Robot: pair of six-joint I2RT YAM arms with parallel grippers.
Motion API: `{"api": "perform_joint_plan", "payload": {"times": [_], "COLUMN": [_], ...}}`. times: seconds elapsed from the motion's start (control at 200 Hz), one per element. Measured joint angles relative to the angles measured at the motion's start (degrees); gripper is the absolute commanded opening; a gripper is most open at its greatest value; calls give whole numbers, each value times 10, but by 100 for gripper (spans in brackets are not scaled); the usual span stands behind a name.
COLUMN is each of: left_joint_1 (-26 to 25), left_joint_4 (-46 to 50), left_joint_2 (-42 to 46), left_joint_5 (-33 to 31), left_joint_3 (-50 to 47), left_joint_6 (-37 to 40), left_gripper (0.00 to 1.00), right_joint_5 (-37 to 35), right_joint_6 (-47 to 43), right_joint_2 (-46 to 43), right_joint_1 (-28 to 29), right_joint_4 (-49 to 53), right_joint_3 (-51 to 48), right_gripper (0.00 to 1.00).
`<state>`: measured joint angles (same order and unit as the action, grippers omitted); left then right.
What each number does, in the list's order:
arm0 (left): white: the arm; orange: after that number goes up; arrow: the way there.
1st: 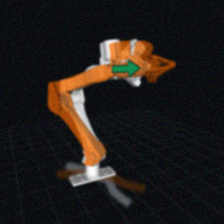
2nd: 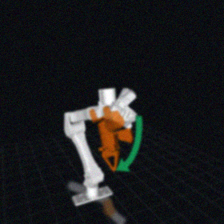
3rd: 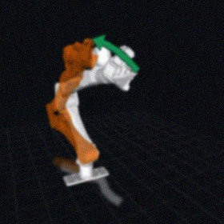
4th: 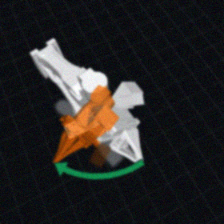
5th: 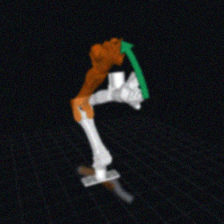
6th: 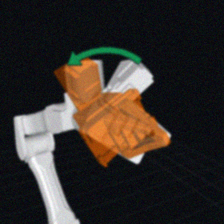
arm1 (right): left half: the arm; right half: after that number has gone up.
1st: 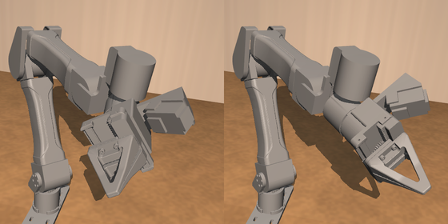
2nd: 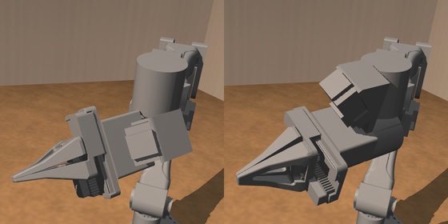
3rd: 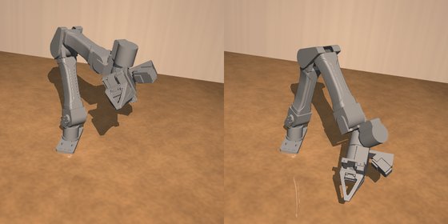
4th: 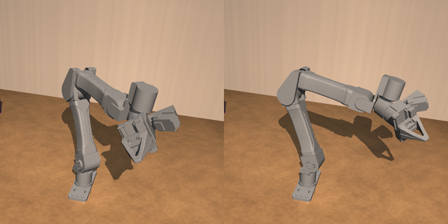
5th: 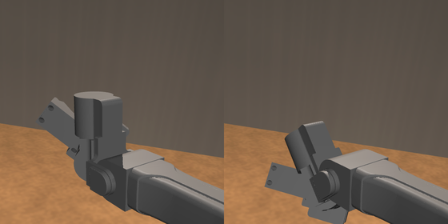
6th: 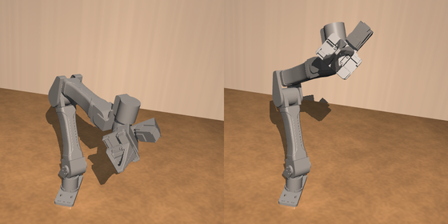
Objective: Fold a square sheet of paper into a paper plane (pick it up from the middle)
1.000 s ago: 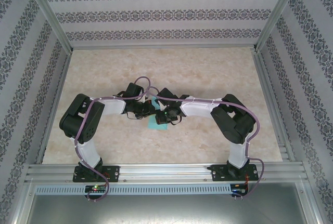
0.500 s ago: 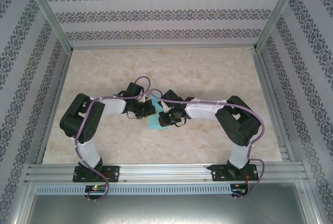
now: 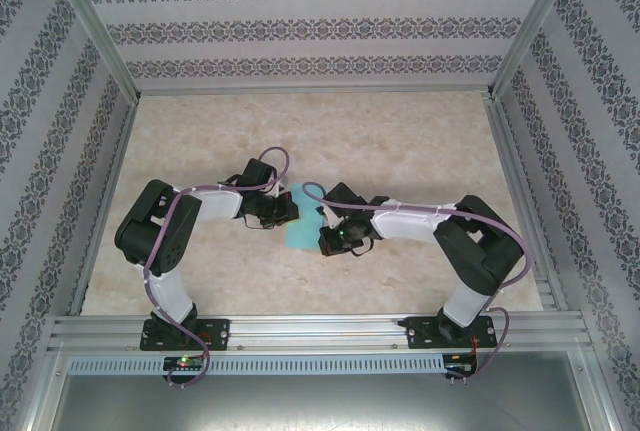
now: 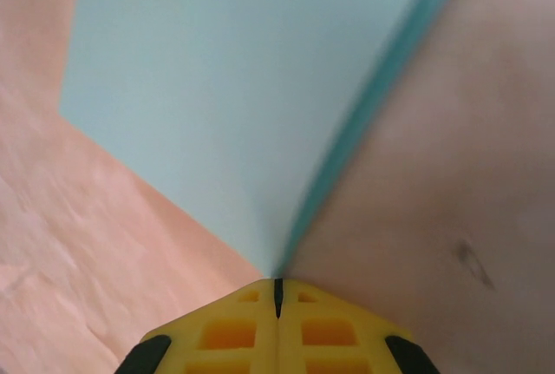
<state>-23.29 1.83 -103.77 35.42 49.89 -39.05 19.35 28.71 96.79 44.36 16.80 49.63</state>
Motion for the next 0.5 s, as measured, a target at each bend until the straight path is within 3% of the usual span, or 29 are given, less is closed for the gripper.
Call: {"api": "perform_joint_plan", "payload": {"times": [0.215,0.5], "left_joint_1": [0,0], "left_joint_4": [0,0], "left_joint_2": [0,0], "left_joint_5": [2,2], "left_joint_3": [0,0], "left_joint_6": [0,0], "left_gripper": [0,0], "right_joint_5": [1,2], "right_joint_6": [14,31], "right_joint_2": [-22,49], "right_joint_1": [0,0], "right_joint_4": [-15,-64], "right_joint_3": [5,63], "right_gripper": [0,0]}}
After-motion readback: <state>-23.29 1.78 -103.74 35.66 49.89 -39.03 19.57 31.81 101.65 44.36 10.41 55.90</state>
